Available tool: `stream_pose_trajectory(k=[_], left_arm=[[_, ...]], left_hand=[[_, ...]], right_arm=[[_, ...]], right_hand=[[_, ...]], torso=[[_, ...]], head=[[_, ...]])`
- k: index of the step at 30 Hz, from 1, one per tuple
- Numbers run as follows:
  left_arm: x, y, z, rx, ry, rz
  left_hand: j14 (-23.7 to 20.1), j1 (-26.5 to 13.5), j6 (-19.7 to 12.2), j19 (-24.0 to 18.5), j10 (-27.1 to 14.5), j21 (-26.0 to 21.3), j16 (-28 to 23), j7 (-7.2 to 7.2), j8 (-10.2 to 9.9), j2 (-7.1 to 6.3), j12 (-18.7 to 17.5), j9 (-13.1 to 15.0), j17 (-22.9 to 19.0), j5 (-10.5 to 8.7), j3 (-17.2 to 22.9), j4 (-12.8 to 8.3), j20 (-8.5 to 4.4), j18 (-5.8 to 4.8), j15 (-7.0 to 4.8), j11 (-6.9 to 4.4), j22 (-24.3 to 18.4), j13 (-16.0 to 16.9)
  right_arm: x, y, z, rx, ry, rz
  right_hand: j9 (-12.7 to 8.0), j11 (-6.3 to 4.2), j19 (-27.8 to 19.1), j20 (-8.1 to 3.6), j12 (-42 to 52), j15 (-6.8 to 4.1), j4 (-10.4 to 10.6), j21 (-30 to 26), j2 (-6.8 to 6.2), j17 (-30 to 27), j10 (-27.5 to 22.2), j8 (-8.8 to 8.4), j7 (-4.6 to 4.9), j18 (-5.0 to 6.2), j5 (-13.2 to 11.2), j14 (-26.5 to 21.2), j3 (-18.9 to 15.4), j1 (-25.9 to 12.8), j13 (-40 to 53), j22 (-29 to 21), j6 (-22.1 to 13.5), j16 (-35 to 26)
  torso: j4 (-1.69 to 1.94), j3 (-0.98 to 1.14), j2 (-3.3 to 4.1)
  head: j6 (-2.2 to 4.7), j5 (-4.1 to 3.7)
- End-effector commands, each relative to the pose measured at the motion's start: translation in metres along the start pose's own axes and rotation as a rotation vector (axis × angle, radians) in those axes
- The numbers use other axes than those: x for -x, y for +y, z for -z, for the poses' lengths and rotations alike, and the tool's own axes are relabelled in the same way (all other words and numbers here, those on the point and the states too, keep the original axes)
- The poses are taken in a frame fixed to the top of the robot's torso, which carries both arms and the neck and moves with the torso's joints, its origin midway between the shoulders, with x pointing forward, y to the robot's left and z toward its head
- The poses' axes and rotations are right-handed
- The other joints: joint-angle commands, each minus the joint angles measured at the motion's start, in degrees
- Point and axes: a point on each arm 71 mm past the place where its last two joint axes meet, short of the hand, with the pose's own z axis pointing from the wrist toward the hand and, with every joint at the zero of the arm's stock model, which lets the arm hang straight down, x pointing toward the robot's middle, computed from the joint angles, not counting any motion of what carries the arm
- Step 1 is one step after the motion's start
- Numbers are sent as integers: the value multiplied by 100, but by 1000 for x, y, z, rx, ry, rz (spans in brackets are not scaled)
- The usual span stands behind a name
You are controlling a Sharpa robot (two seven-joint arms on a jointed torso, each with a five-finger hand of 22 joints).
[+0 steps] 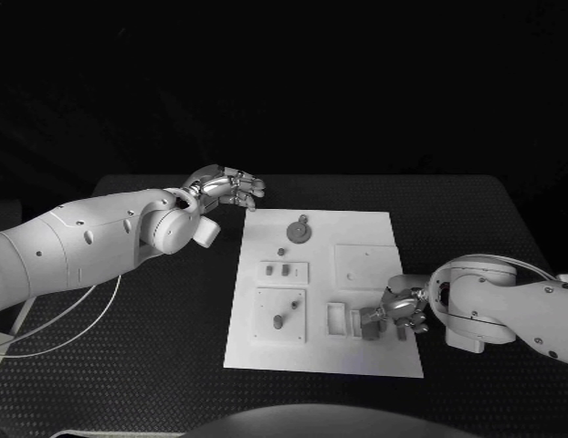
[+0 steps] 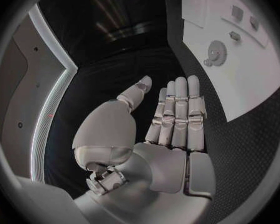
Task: Assemble the parts on the task board
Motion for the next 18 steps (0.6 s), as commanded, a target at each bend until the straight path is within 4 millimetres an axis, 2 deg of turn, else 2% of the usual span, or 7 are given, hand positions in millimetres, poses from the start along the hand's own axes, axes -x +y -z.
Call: stream_pose_trajectory(k=[1, 6, 11, 14, 18], left_arm=[[-2, -1, 0, -11, 17, 11], [-2, -1, 0, -10, 17, 11], [-2, -1, 0, -10, 17, 11], [-2, -1, 0, -10, 16, 11], [-1, -1, 1, -10, 16, 11]], left_hand=[[32, -73, -26, 35, 28, -19, -25, -6, 32, 3, -9, -9, 9, 14, -40, 0, -13, 49, 10, 9, -7, -6], [32, -79, -26, 36, 28, -20, -28, -6, 33, 3, -10, -10, 12, 14, -42, 4, -13, 49, 10, 10, -7, -6], [32, -82, -27, 36, 27, -20, -29, -6, 33, 3, -10, -11, 13, 14, -43, 6, -13, 49, 10, 10, -7, -7], [33, -86, -27, 36, 27, -21, -30, -6, 33, 3, -10, -11, 15, 15, -44, 8, -13, 49, 10, 10, -7, -7], [33, -93, -28, 36, 27, -22, -33, -6, 34, 7, -10, -13, 18, 15, -44, 14, -13, 49, 10, 10, -7, -8]], right_arm=[[-3, 0, -2, -8, 21, 15], [-5, 0, -6, -14, 33, 14], [-9, 3, -8, -8, 44, 9], [-10, 4, -9, -5, 52, 8], [-11, 6, -10, -4, 62, 14]], right_hand=[[-23, 33, -10, -47, 36, 31, 19, 38, -94, 11, -21, -37, 117, 260, -16, -5, 38, -4, -10, 84, -87, -34], [-22, 33, -8, -47, 39, 31, 32, 39, -102, 14, -22, -38, 117, 260, -16, -5, 50, -6, -10, 84, -83, -34], [-18, 33, -9, -48, 45, 31, 21, 43, -58, 12, -27, -37, 116, 260, -19, -10, 68, 20, -10, 87, -76, -36], [-9, 30, -19, -43, 58, 29, -47, 53, 51, 26, -33, -29, 112, 260, -28, -10, 39, 52, -9, 94, -52, -34], [-1, 26, -45, -32, 74, 27, -251, 68, 197, 47, -49, -34, 108, 260, -27, -11, -68, 78, -15, 101, -34, -38]], torso=[[-3, 0, -3], [2, -7, 0], [5, -5, -2], [5, -5, 0], [4, -6, -2]], head=[[-13, 11], [-28, 8], [-38, 19], [-47, 21], [-68, 24]])
